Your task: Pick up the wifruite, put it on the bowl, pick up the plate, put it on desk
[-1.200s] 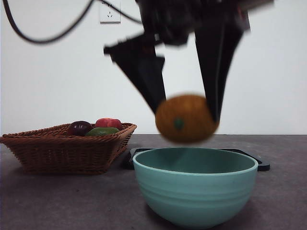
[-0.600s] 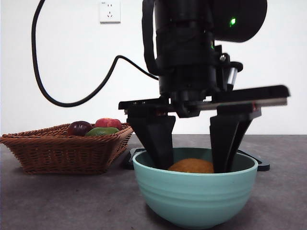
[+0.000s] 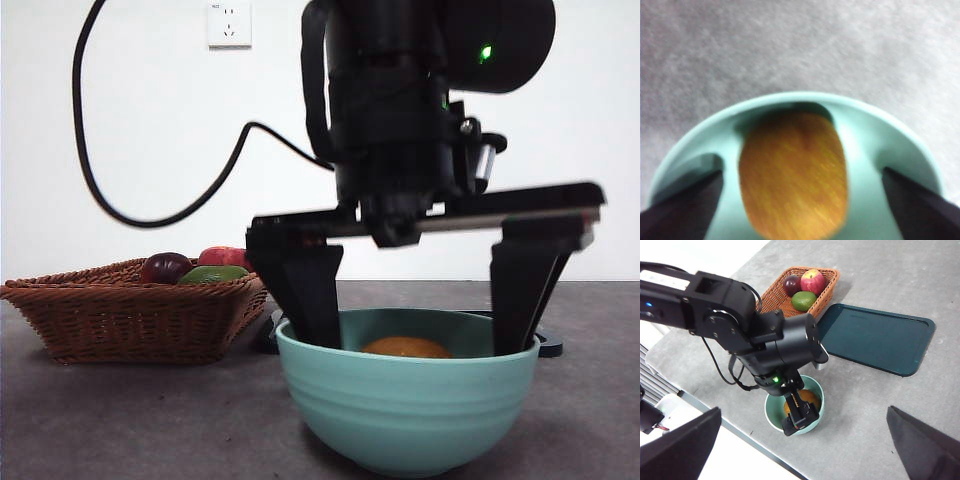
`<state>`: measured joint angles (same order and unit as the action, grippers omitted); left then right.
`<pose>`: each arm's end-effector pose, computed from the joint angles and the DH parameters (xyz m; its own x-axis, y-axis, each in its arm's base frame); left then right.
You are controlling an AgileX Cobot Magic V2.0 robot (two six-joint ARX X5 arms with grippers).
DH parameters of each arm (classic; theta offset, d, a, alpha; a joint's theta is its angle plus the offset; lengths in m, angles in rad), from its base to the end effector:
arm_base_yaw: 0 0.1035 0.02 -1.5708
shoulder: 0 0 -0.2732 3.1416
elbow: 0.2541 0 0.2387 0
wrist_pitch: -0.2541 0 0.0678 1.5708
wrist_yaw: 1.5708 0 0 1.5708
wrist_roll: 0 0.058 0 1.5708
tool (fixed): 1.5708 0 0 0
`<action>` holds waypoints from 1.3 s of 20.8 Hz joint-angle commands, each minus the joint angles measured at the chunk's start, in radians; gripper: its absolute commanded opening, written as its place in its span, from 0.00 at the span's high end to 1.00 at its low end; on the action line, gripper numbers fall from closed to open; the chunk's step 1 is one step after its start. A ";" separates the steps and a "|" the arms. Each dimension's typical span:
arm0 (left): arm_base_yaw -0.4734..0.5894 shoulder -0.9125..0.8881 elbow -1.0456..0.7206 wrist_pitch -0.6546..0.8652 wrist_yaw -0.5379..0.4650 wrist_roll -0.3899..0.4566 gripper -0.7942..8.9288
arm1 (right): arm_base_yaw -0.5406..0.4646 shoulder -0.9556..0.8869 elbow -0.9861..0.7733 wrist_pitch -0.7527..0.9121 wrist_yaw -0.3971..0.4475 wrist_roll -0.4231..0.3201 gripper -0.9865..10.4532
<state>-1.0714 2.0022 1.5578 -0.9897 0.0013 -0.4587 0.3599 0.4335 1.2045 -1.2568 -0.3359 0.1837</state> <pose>0.1847 -0.3387 0.1819 0.0641 -0.1203 -0.9907 0.5771 0.8143 -0.0615 -0.0027 0.0194 0.3651 0.6653 0.6025 -0.4408 -0.5153 0.7979 0.3129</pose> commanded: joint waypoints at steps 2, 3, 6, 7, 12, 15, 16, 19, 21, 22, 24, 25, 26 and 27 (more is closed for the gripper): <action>-0.010 0.016 0.065 -0.032 -0.002 0.013 0.34 | 0.006 0.001 0.016 0.006 0.004 -0.010 0.37; -0.012 0.010 0.085 -0.047 -0.002 0.024 0.34 | 0.006 0.001 0.016 0.006 0.004 -0.012 0.37; -0.018 -0.026 0.137 -0.089 -0.003 0.042 0.34 | 0.006 0.001 0.016 0.006 0.004 -0.017 0.37; -0.020 -0.051 0.150 -0.100 -0.003 0.050 0.34 | 0.006 0.001 0.016 0.006 0.004 -0.020 0.37; -0.030 -0.237 0.156 -0.117 -0.003 0.100 0.34 | 0.006 0.001 0.016 0.006 0.022 -0.035 0.37; -0.036 -0.373 0.156 -0.119 -0.003 0.186 0.34 | 0.006 0.001 0.016 0.006 0.056 -0.035 0.37; -0.036 -0.423 0.156 -0.126 -0.003 0.211 0.34 | 0.006 0.001 0.016 0.006 0.056 -0.035 0.37; -0.036 -0.544 0.156 -0.169 -0.017 0.269 0.34 | 0.005 0.001 0.016 0.006 0.056 -0.034 0.37; -0.036 -0.622 0.154 -0.196 -0.096 0.301 0.34 | 0.005 0.001 0.016 0.007 0.056 -0.034 0.37; -0.036 -0.658 0.151 -0.211 -0.121 0.321 0.34 | 0.005 0.001 0.016 0.008 0.056 -0.029 0.37; -0.036 -0.726 0.146 -0.241 -0.126 0.330 0.34 | 0.005 0.002 0.016 0.024 0.056 -0.007 0.37; -0.036 -0.760 0.142 -0.254 -0.126 0.330 0.34 | 0.005 0.002 0.016 0.033 0.055 0.005 0.37; -0.036 -0.796 0.132 -0.259 -0.126 0.330 0.34 | 0.005 0.002 0.016 0.043 0.055 0.019 0.37; -0.036 -0.835 0.114 -0.258 -0.126 0.330 0.34 | 0.005 0.002 0.016 0.052 0.056 0.028 0.37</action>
<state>-1.0958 1.1606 1.6596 -1.2488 -0.1219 -0.1429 0.3599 0.4335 1.2045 -1.2171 -0.2836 0.1905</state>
